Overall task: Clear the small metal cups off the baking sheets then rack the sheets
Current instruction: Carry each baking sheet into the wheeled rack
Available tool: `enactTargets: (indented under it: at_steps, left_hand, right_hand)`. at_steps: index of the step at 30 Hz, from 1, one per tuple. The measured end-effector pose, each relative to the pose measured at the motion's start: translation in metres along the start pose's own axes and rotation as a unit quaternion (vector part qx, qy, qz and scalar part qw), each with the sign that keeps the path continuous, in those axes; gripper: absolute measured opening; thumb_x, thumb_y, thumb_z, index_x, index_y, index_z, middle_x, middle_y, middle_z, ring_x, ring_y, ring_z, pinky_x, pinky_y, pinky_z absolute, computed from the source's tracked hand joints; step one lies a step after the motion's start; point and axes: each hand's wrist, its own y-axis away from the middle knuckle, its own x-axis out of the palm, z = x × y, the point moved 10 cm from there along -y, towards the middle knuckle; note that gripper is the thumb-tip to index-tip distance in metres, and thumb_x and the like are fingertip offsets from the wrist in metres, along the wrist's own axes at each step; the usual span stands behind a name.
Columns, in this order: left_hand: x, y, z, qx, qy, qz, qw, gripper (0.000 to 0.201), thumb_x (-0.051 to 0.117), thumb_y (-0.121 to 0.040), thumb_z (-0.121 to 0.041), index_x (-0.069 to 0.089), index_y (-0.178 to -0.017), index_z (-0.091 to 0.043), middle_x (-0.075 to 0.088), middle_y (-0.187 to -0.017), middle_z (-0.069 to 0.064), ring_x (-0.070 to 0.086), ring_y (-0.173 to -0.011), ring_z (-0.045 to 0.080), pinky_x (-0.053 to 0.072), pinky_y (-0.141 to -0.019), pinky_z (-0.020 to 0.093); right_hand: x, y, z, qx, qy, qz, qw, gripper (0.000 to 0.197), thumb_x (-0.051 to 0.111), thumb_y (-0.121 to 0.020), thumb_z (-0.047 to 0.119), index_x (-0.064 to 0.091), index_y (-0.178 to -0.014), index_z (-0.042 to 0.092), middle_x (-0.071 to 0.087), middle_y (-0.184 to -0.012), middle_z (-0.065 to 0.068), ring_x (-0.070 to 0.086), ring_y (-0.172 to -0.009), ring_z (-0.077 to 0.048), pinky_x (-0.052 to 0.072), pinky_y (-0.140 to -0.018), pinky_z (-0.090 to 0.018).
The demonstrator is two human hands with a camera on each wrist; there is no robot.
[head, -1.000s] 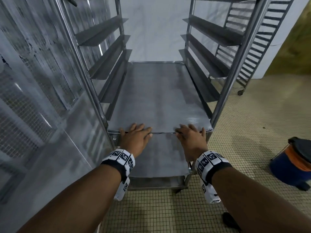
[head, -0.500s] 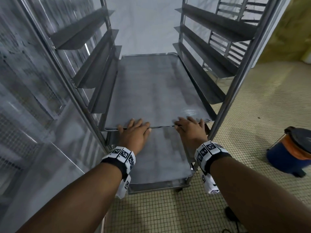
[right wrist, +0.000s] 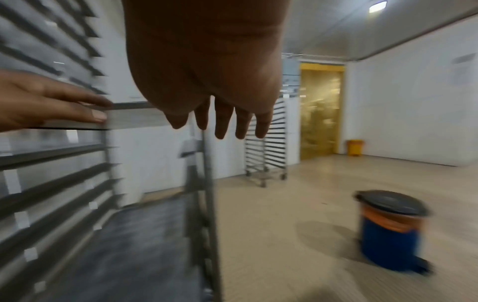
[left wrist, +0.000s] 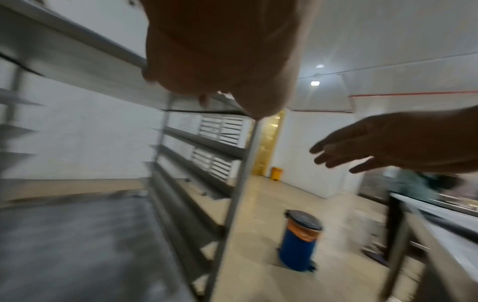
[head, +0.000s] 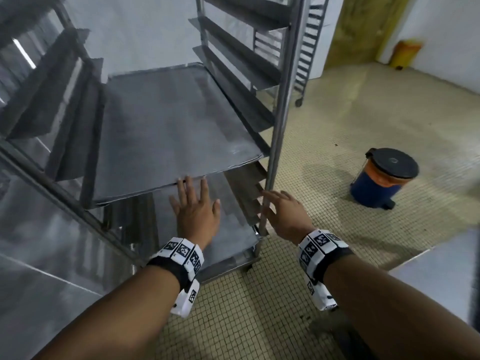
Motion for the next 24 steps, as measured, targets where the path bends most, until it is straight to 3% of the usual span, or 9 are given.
enactTargets:
  at_steps: [2,4,7,11,15,18,21,24]
  left_hand:
    - [0.011,0.010,-0.044,0.044,0.044,0.017,0.998,0.066,0.044,-0.102,-0.047,0.029,-0.158,-0.015,0.032,-0.161,0.019,0.018,-0.152,0.040,0.017,-0.118,0.062]
    - [0.026,0.024,-0.099,0.101,0.094,0.054,0.989,0.056,0.049,-0.101,-0.046,0.046,-0.147,-0.014,0.055,-0.145,0.015,0.044,-0.136,0.037,0.037,-0.110,0.052]
    - [0.048,0.057,-0.198,0.175,0.148,0.135,0.964,0.045,0.052,-0.099,-0.045,0.061,-0.132,-0.016,0.066,-0.130,0.009,0.059,-0.119,0.030,0.051,-0.097,0.044]
    - [0.072,0.124,-0.333,0.275,0.167,0.226,0.920,0.036,0.056,-0.097,-0.047,0.067,-0.116,-0.019,0.072,-0.111,0.002,0.066,-0.098,0.022,0.056,-0.086,0.036]
    - [0.101,0.214,-0.455,0.341,0.205,0.313,0.862,0.035,0.062,-0.096,-0.041,0.068,-0.121,-0.017,0.072,-0.112,0.003,0.066,-0.105,0.022,0.052,-0.092,0.032]
    - [0.129,0.277,-0.524,0.357,0.204,0.360,0.838,0.040,0.064,-0.095,-0.042,0.064,-0.129,-0.020,0.071,-0.114,0.002,0.066,-0.108,0.022,0.052,-0.097,0.036]
    - [0.152,0.335,-0.577,0.378,0.201,0.402,0.809,0.041,0.063,-0.094,-0.045,0.062,-0.129,-0.024,0.068,-0.107,0.000,0.067,-0.099,0.021,0.054,-0.091,0.034]
    - [0.162,0.385,-0.621,0.408,0.196,0.425,0.784,0.042,0.063,-0.094,-0.045,0.062,-0.130,-0.024,0.066,-0.108,0.000,0.065,-0.100,0.019,0.049,-0.088,0.028]
  right_hand:
    - [-0.012,0.032,-0.047,0.059,-0.011,-0.006,0.998,0.047,0.045,-0.102,0.047,0.048,-0.144,0.027,0.055,-0.144,0.002,0.046,-0.135,-0.024,0.043,-0.107,-0.046]
    - [-0.028,0.073,-0.102,0.129,-0.020,-0.011,0.991,0.048,0.044,-0.101,0.052,0.052,-0.141,0.025,0.059,-0.138,-0.001,0.053,-0.128,-0.024,0.048,-0.100,-0.042]
    - [-0.063,0.156,-0.189,0.229,-0.042,-0.048,0.971,0.047,0.045,-0.100,0.053,0.059,-0.134,0.024,0.067,-0.128,-0.004,0.061,-0.115,-0.027,0.050,-0.091,-0.038]
    - [-0.111,0.291,-0.294,0.349,-0.057,-0.125,0.927,0.042,0.049,-0.099,0.051,0.066,-0.124,0.022,0.069,-0.123,-0.006,0.063,-0.111,-0.029,0.049,-0.085,-0.035]
    - [-0.140,0.438,-0.379,0.452,-0.068,-0.172,0.873,0.039,0.055,-0.096,0.051,0.067,-0.120,0.023,0.071,-0.120,-0.004,0.064,-0.111,-0.027,0.050,-0.089,-0.036]
    - [-0.148,0.541,-0.429,0.519,-0.078,-0.187,0.830,0.042,0.054,-0.096,0.052,0.065,-0.122,0.022,0.070,-0.120,-0.006,0.063,-0.111,-0.026,0.047,-0.089,-0.034]
    - [-0.152,0.629,-0.461,0.573,-0.078,-0.197,0.792,0.042,0.055,-0.096,0.048,0.064,-0.124,0.018,0.067,-0.124,-0.009,0.060,-0.115,-0.029,0.045,-0.092,-0.035]
    - [-0.151,0.699,-0.483,0.611,-0.094,-0.209,0.758,0.044,0.057,-0.095,0.048,0.063,-0.127,0.017,0.067,-0.127,-0.007,0.060,-0.118,-0.027,0.045,-0.096,-0.034]
